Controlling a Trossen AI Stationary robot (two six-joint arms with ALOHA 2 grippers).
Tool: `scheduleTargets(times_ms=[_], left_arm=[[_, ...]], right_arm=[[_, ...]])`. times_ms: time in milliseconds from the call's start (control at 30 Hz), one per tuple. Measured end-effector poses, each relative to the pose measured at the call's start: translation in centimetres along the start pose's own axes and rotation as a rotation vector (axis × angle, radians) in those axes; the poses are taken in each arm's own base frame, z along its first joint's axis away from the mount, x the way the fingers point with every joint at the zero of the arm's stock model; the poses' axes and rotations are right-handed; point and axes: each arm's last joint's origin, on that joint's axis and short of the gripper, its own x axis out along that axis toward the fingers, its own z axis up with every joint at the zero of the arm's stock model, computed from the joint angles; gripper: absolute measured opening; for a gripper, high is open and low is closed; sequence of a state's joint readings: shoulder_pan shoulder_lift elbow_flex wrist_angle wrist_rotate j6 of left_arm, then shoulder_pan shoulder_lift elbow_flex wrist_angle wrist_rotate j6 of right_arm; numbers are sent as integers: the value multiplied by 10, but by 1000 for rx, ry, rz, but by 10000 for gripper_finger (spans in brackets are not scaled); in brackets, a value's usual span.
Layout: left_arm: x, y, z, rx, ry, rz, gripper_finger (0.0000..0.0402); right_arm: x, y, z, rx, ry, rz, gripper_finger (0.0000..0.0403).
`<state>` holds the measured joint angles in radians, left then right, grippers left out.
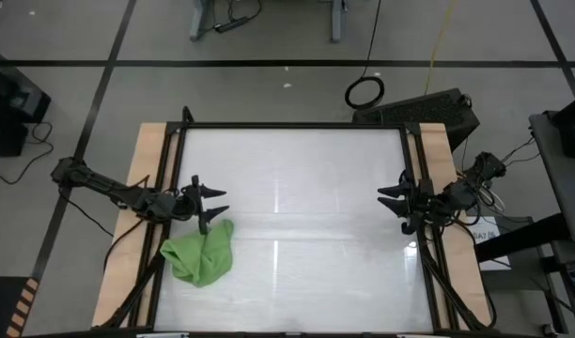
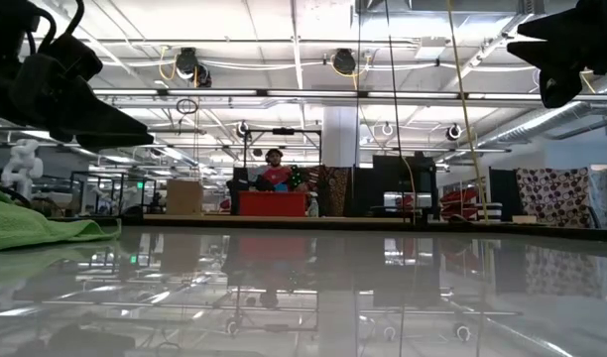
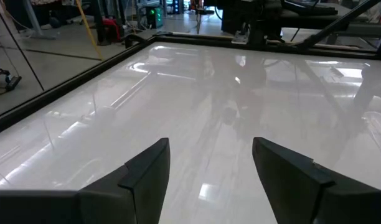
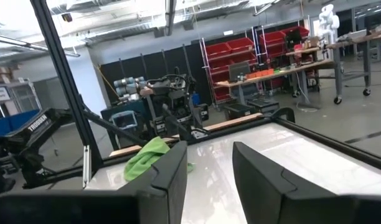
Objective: Roll towel into tight, uniform cylinder
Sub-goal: Fold the green microfiber towel
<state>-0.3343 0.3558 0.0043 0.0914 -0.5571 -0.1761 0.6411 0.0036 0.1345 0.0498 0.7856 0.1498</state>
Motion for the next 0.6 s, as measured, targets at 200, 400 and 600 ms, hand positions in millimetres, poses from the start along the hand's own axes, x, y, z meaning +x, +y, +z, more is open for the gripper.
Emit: scheduleTargets(times_ms=[200,400,600], left_arm=[[0,0,0,0,0,0,235],[0,0,0,0,1,0,235],[0,0,0,1,1,0,235]], right_arm=[[0,0,0,-16,0,0,118],[0,-1,3,4,-30,-51,118],[0,0,8,-19,-66,-46,119]])
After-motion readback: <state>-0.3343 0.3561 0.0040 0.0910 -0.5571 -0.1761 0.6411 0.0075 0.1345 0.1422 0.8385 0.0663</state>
